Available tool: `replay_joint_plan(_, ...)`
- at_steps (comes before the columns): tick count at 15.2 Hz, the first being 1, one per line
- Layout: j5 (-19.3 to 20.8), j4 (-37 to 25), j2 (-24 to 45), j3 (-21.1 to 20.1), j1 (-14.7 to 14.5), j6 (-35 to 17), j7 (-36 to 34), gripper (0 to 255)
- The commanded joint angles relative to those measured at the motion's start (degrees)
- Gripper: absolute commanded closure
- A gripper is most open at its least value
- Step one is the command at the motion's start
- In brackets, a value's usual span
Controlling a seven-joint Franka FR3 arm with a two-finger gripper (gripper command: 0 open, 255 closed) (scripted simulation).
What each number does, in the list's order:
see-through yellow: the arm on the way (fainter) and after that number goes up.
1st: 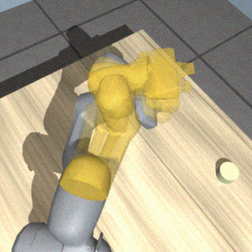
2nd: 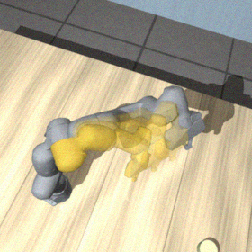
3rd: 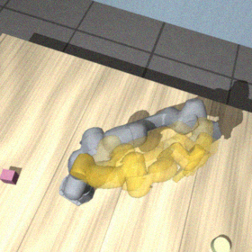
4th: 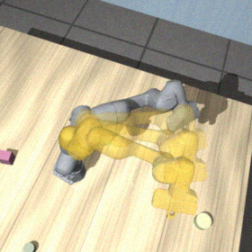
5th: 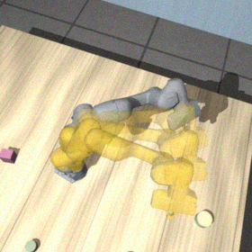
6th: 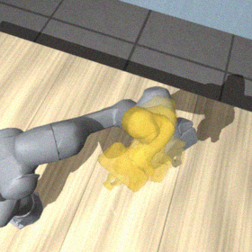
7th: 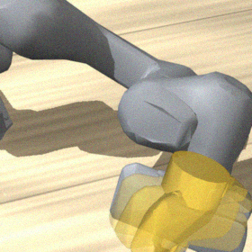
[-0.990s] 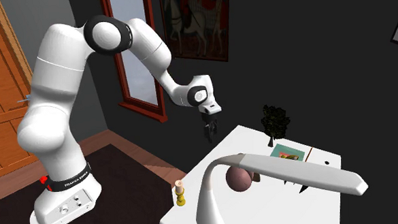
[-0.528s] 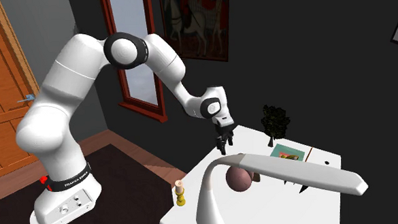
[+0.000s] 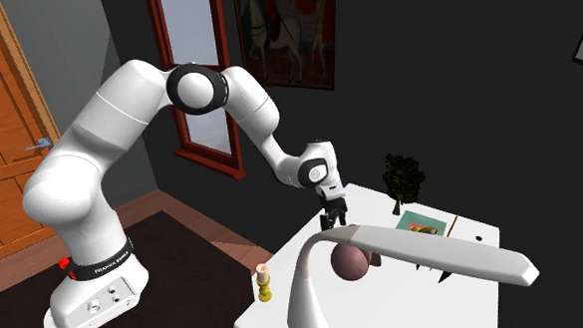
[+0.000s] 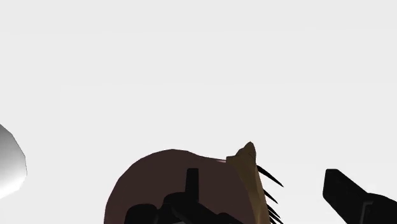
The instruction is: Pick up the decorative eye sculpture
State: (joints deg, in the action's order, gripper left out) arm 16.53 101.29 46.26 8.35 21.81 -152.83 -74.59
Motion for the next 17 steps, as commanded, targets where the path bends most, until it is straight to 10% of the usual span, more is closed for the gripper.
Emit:
replay_joint_plan(1, 0.04, -0.43, 1.11, 0.07, 0.02, -0.69, -0.21, 0)
replay_joint_plan(2, 0.04, -0.45, 1.12, 0.07, 0.02, -0.69, -0.21, 0)
replay_joint_plan(3, 0.03, -0.52, 1.18, 0.07, 0.03, -0.68, -0.20, 255)
replay_joint_plan(17, -0.08, 0.98, -2.30, -0.11, 0.07, 1.25, 0.47, 255)
